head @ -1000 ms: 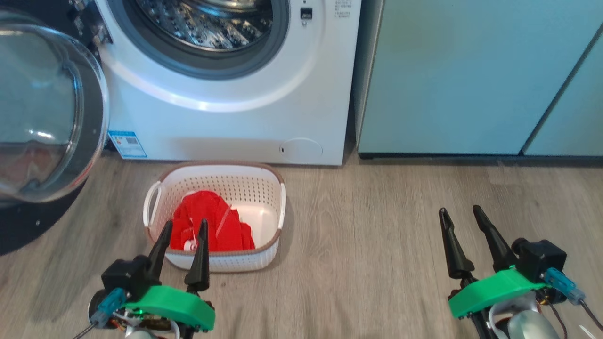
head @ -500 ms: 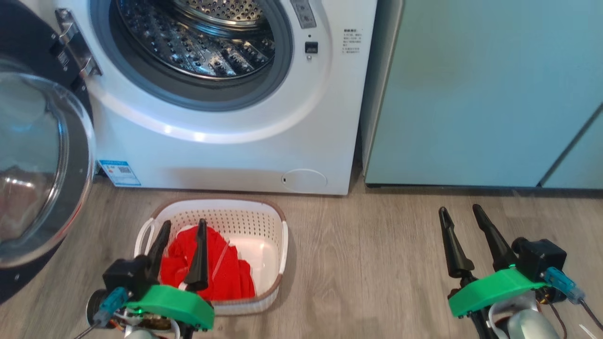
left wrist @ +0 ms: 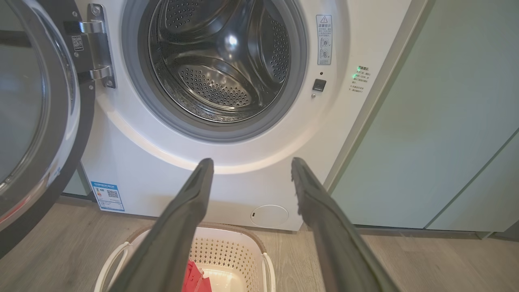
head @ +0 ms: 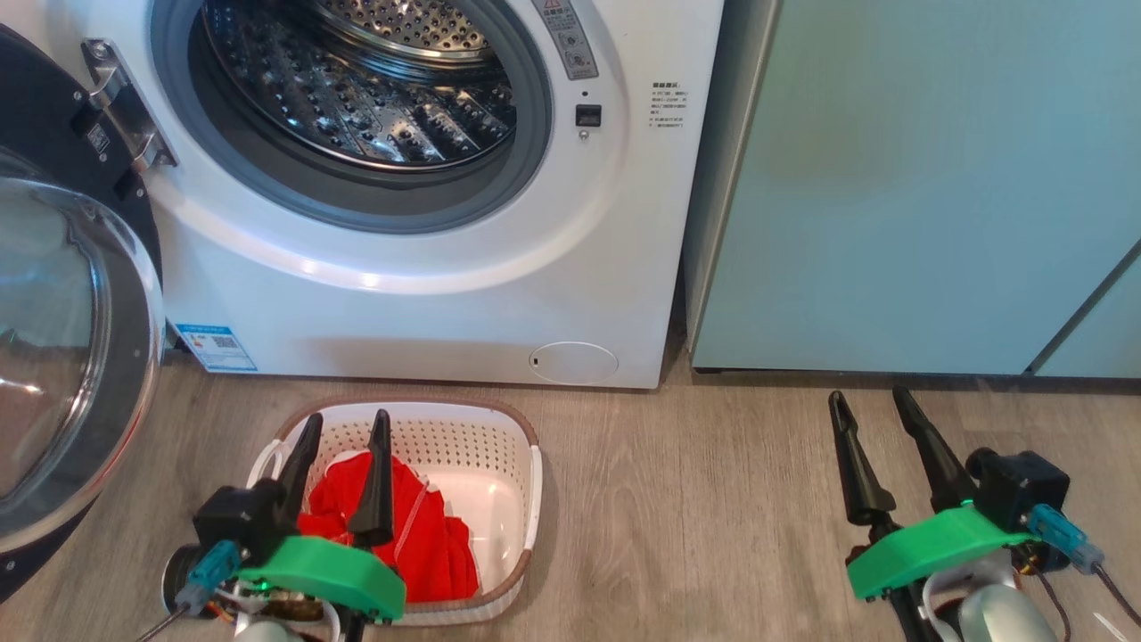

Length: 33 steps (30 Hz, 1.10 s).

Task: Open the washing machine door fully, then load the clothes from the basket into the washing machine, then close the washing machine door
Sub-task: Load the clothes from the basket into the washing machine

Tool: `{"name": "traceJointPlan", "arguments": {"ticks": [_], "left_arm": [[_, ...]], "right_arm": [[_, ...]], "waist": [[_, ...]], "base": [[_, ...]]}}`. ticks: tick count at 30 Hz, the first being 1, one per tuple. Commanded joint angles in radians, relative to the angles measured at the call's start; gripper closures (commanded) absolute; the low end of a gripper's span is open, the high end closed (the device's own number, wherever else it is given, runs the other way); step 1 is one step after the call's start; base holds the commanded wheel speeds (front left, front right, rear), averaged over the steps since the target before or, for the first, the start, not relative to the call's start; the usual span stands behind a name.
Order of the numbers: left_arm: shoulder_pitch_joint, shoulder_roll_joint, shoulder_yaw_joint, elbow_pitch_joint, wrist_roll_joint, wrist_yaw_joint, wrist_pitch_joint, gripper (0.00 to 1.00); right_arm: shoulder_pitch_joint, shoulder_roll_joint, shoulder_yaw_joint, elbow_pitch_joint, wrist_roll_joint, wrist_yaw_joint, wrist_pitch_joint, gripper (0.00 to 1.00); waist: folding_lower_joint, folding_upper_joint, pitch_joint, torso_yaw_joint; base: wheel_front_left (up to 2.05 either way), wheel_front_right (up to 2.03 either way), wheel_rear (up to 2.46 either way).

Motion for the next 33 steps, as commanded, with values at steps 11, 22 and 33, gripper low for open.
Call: {"name": "traceJointPlan", "arguments": {"ticks": [11, 22, 33], "left_arm": [[-0.044, 0.004, 0.029, -0.027, -0.005, 0.008, -0.005, 0.0], [-0.042, 0.004, 0.029, -0.014, -0.005, 0.004, -0.005, 0.0], [-0.086, 0.004, 0.026, 0.047, -0.002, 0.016, -0.005, 0.0]], "right_arm": [[-0.045, -0.002, 0.021, -0.025, 0.005, 0.0, -0.012, 0.0], [-0.047, -0.002, 0.03, -0.02, 0.013, 0.0, -0.015, 0.0], [-0.08, -0.002, 0.036, -0.039, -0.005, 0.0, -0.01, 0.0]], "waist": [[0.0, -0.0001, -0.001, 0.009], [0.0, -0.0001, 0.005, 0.008], [0.0, -0.0001, 0.131, -0.02]], "base": [[0.0, 0.0, 0.0], [0.0, 0.0, 0.0], [0.0, 0.0, 0.0]]}}
